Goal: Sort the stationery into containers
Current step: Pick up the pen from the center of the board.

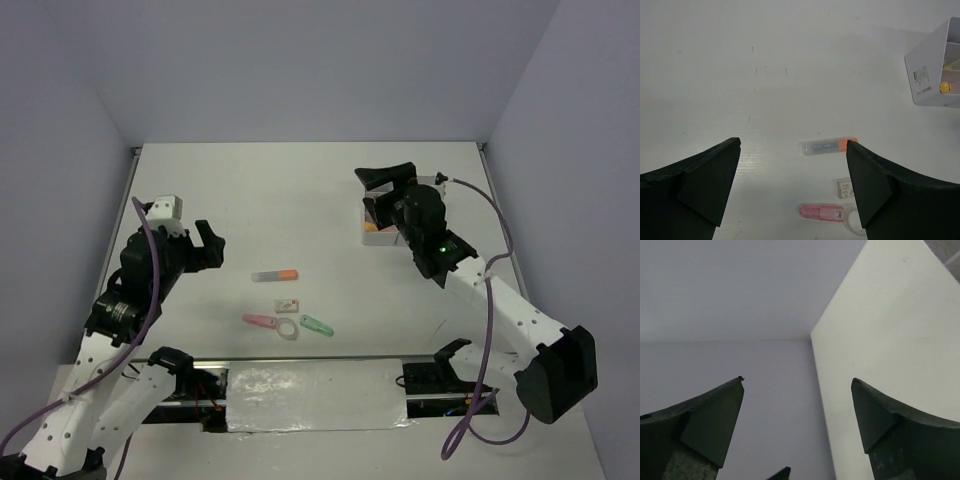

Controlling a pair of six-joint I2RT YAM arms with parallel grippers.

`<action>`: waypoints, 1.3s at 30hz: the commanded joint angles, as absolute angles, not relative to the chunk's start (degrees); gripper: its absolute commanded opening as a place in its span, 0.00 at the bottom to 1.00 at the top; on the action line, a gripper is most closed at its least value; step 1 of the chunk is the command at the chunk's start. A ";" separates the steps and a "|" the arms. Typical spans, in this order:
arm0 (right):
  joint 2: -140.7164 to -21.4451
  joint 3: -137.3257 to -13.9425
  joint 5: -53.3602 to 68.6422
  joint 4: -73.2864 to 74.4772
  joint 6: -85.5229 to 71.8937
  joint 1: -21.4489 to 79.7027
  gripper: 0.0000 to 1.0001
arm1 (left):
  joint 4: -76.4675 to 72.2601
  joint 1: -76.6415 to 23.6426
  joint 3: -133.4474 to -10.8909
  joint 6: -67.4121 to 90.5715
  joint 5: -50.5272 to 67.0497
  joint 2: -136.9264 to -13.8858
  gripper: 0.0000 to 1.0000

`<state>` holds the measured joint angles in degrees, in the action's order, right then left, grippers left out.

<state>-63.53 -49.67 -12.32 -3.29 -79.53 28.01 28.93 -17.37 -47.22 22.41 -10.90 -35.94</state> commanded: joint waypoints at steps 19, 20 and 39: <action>-111.95 -99.38 -23.47 57.38 -104.58 54.84 1.00 | 27.42 -15.82 -47.20 23.47 -14.50 -32.79 0.99; -115.89 -101.67 -23.12 60.00 -105.11 55.28 1.00 | 27.68 -15.73 -47.28 23.64 -15.29 -32.17 0.99; -130.25 -108.90 -18.90 62.84 -115.05 57.39 0.72 | 28.13 -15.64 -46.85 24.87 -19.95 -24.17 0.99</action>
<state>-128.99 -106.67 -17.12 58.61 -111.55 57.01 29.65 -15.92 -46.57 24.40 -19.88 -24.64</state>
